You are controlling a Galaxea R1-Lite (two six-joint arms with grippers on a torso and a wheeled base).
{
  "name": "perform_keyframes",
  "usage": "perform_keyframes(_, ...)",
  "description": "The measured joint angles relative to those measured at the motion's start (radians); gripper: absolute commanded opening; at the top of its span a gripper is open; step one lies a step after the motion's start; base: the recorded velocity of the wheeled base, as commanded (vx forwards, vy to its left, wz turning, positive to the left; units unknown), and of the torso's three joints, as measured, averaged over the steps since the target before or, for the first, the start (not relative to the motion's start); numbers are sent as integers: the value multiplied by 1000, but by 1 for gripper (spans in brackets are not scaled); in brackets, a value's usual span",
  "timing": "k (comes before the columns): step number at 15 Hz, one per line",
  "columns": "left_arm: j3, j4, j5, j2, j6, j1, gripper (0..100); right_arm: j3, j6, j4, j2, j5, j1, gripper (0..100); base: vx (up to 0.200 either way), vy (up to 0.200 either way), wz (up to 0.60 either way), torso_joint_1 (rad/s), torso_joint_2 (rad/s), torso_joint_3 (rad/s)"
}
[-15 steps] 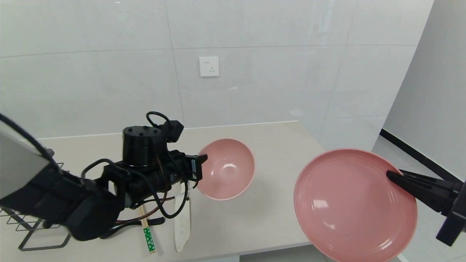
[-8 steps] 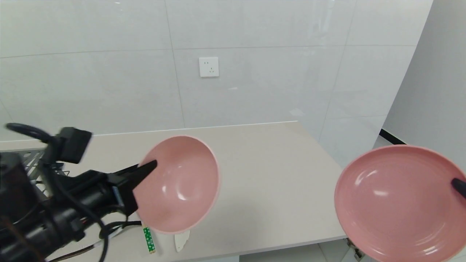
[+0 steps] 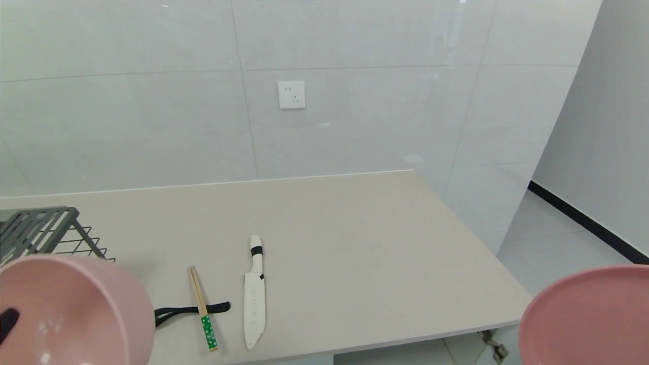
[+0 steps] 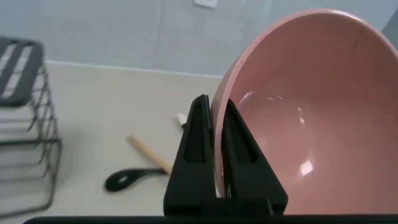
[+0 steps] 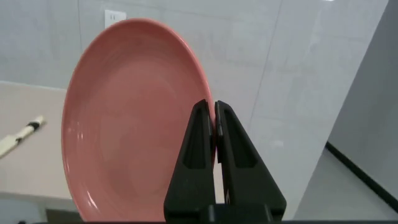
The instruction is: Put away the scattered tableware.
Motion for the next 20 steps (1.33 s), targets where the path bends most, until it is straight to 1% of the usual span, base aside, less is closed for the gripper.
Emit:
perform_keyframes(1, 30, 104, -2, -90, 16, 45, 0, 9, 0, 76, -19, 0, -4, 0, 0, 0, 0, 0, 0, 0)
perform_keyframes(2, 61, 179, -6, -157, 36, 86, 0, 13, 1, 154, -32, -6, -5, 0, 0, 0, 0, 0, 0, 0)
perform_keyframes(3, 77, 227, -8, -217, 63, 115, 0, 14, 4, 232, -41, -20, -5, 0, 0, 0, 0, 0, 0, 0)
perform_keyframes(4, 86, 274, -9, -264, 107, 135, 0, 15, 16, 304, -48, -46, -5, 0, 0, 0, 0, 0, 0, 0)
perform_keyframes(5, 89, 283, -9, -293, 131, 145, 0, 15, 39, 309, -51, -64, -6, 0, 0, 0, 0, 0, 0, 0)
perform_keyframes(6, 90, 285, -9, -315, 180, 151, 0, 15, 44, 309, -54, -74, -6, 0, 0, 0, 0, 0, 0, 0)
perform_keyframes(7, 91, 305, -7, -330, 245, 155, 0, 16, 48, 306, -56, -77, -6, 0, 0, 0, 0, 0, 0, 0)
perform_keyframes(8, 92, 354, -6, -339, 264, 155, 0, 16, 49, 307, -57, -72, -5, 0, 0, 0, 0, 0, 0, 0)
perform_keyframes(13, 93, 347, -1, -352, 256, 157, 0, 16, 35, 307, -59, -75, -6, 0, 0, 0, 0, 0, 0, 0)
perform_keyframes(18, 94, 347, -2, -353, 255, 156, 0, 16, 35, 307, -59, -74, -6, 0, -200, 0, 0, 10, 5, 0)
perform_keyframes(20, 94, 347, -2, -353, 256, 155, 0, 16, 35, 307, -59, -75, -5, 0, 0, 0, 0, 0, 0, 0)
